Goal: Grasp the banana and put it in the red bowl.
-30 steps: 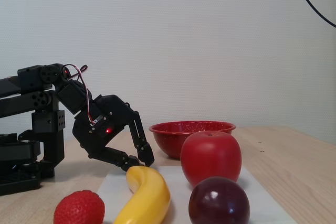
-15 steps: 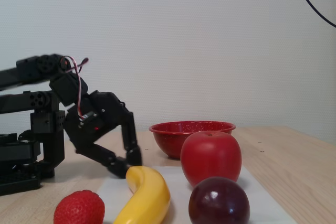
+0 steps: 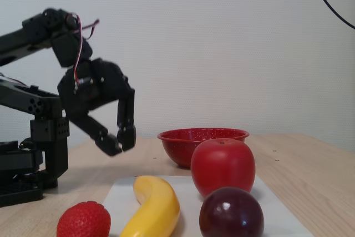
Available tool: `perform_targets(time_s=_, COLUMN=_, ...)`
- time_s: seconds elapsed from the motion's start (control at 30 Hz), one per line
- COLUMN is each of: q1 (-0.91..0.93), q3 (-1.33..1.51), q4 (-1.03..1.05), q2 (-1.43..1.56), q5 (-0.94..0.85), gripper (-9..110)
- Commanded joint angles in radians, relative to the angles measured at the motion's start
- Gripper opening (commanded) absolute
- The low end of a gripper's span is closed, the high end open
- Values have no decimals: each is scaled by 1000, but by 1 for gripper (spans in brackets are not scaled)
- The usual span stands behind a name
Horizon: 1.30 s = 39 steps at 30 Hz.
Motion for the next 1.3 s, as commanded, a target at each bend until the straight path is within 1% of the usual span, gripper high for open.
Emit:
perform_targets(time_s=0.0, q1=-21, q3=-160, q4=35, q2=-54, q5=28, gripper=0)
perform_targets(time_s=0.2, q1=-86, q3=-442, q4=186, q2=-219, q5=75, gripper=0)
perform_targets(time_s=0.43, q1=-204, q3=-693, q4=295, q2=-417, q5=250, gripper=0)
perform_targets(time_s=0.5, q1=-244, q3=-775, q4=337, q2=-482, q5=258, gripper=0)
perform_targets(time_s=0.73, q1=-360, q3=-973, q4=385, q2=-657, q5=334, gripper=0)
perform_targets(time_s=0.97, q1=-443, q3=-1066, q4=420, q2=-773, q5=431, gripper=1)
perform_targets(time_s=1.27, q1=-526, q3=-1101, q4=420, q2=-917, q5=491, gripper=0)
